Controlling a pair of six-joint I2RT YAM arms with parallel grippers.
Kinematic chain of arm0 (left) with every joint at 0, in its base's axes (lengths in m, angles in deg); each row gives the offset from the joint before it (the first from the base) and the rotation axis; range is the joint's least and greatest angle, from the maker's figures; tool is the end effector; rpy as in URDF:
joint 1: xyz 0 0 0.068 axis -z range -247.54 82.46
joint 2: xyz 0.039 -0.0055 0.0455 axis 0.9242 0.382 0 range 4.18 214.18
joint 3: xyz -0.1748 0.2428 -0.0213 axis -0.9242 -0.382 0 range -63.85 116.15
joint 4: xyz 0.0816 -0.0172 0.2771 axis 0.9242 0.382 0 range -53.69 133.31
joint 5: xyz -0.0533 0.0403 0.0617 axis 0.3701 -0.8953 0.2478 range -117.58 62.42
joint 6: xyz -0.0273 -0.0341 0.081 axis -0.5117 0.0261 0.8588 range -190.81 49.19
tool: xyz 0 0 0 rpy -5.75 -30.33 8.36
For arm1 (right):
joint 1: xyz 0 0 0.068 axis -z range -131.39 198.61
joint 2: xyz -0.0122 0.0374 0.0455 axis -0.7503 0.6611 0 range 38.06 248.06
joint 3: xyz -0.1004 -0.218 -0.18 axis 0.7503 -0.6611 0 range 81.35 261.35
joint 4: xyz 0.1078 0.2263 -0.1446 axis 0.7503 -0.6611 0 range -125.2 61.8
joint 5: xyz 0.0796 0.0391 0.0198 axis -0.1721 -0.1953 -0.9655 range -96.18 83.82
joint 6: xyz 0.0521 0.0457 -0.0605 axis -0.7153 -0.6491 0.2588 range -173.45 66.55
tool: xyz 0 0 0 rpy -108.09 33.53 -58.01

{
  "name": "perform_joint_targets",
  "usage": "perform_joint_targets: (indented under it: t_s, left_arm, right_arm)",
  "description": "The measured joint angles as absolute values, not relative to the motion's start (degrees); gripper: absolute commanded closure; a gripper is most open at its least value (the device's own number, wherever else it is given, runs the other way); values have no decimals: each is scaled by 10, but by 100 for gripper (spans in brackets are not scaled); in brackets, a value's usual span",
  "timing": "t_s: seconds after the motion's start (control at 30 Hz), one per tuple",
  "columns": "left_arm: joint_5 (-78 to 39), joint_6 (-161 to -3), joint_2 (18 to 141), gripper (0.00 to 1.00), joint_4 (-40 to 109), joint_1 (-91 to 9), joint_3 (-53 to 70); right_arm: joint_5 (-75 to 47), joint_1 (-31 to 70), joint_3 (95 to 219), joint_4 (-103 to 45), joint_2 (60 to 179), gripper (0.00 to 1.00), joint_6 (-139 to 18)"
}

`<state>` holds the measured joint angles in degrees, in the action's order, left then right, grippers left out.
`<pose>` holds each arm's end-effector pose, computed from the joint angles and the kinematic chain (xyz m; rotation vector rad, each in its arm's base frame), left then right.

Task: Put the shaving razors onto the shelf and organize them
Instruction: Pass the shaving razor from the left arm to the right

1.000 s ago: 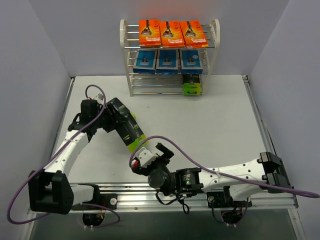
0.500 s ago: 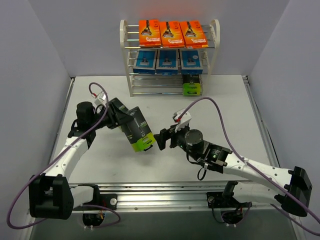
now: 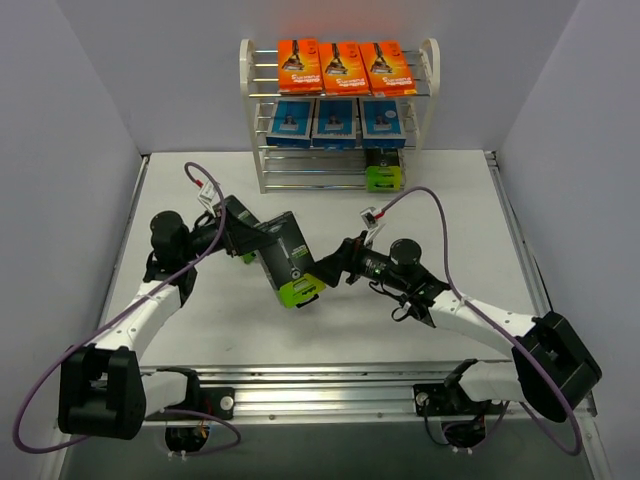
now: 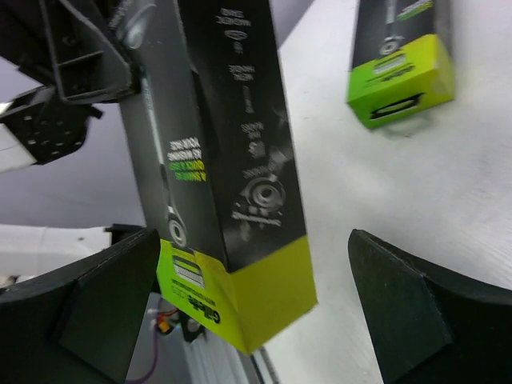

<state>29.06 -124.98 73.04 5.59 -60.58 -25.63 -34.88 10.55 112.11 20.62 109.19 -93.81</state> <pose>0.2904 -0.1049 0.2977 0.1504 1.8108 -1.5563 0.2264 0.2276 0.2791 -0.4298 1.5621 1.4464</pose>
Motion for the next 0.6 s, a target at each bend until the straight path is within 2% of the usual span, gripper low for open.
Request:
perform_joint_targets:
  t_s: [0.13,0.27,0.4,0.6]
  left_arm:
    - [305,-1254,730,98,46,-592,-257]
    - [314,-1258,730,98,39,-589,-257]
    - [322,-1269,730,98,19,-590,-261]
    - [345,-1317,730,98,-84,-589,-272]
  right_arm:
    - [-402,106,1121,273,1114,2,-975]
    - [-438,106,1115,360,1148,11,-1017]
    - [-454,110,1100,418,1178,17,-1055]
    - [-486,107,1088,451,1213,22,-1111]
